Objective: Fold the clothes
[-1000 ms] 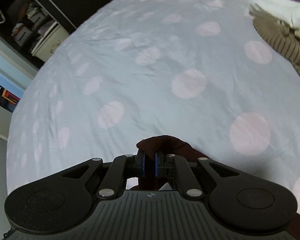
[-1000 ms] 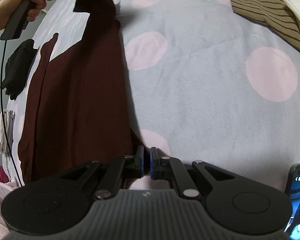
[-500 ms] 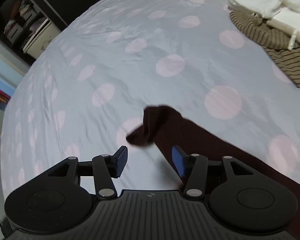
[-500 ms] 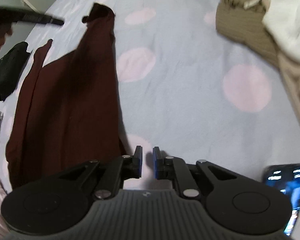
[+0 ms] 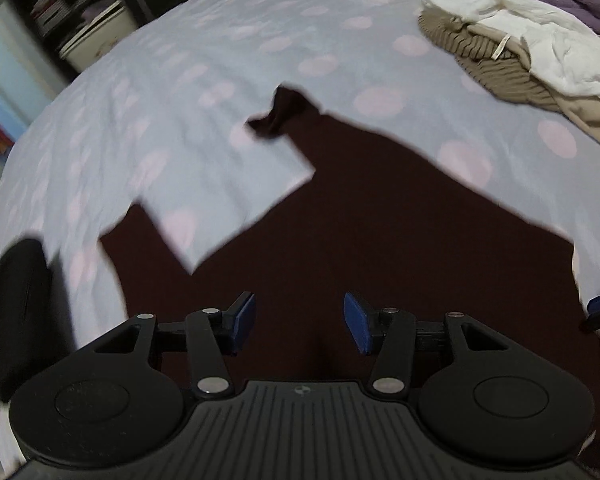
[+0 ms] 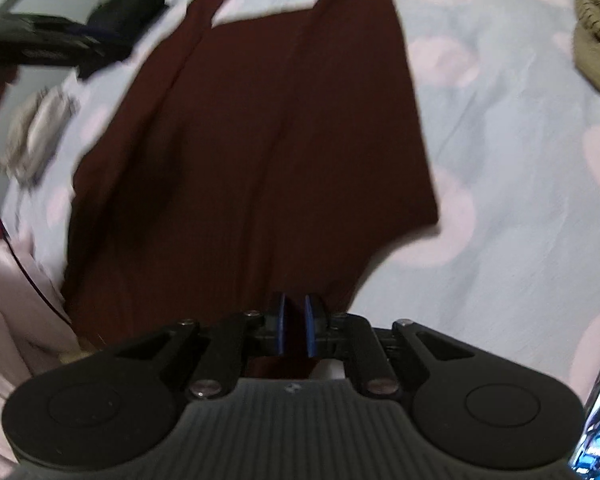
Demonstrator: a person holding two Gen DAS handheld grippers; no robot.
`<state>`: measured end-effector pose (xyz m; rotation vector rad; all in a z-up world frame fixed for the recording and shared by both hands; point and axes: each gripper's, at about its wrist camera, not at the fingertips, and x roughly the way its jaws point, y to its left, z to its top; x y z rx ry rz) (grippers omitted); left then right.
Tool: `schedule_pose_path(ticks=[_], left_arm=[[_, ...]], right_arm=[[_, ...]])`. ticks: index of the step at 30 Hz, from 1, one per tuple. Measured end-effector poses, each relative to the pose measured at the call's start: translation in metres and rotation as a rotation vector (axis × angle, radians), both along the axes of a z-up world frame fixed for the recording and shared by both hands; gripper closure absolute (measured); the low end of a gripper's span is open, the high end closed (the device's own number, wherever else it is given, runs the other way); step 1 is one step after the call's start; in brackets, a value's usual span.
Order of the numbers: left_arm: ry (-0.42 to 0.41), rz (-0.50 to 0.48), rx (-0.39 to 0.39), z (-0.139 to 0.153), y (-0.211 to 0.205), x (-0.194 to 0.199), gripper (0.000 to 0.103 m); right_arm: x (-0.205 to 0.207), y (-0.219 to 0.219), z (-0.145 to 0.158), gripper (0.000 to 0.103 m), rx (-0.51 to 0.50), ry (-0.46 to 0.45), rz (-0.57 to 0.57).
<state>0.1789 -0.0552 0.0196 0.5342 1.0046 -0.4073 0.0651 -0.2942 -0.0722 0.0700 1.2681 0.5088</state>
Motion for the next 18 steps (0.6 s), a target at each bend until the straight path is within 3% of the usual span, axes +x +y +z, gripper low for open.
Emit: schedule_pose_path(ticks=[4,9,13,18], left_arm=[[0.007,0.083,-0.035,0.003,0.036,-0.015,0.056],[0.003,0.125,-0.055,0.006,0.065,-0.027,0.056],[-0.021,0.16,-0.058,0.01,0.085,-0.024,0.056],[-0.035,0.222,-0.109,0.012,0.11,-0.015,0.056]], right_arm=[[-0.001,0.004,-0.011,0.09,-0.033,0.034,0.03],[0.005,-0.003,0.005,0.089,-0.046,0.057,0.038],[0.028,-0.006,0.031,0.089,-0.072,-0.002,0.041],[0.085,0.005,0.067,0.083,-0.118,-0.162,0.108]])
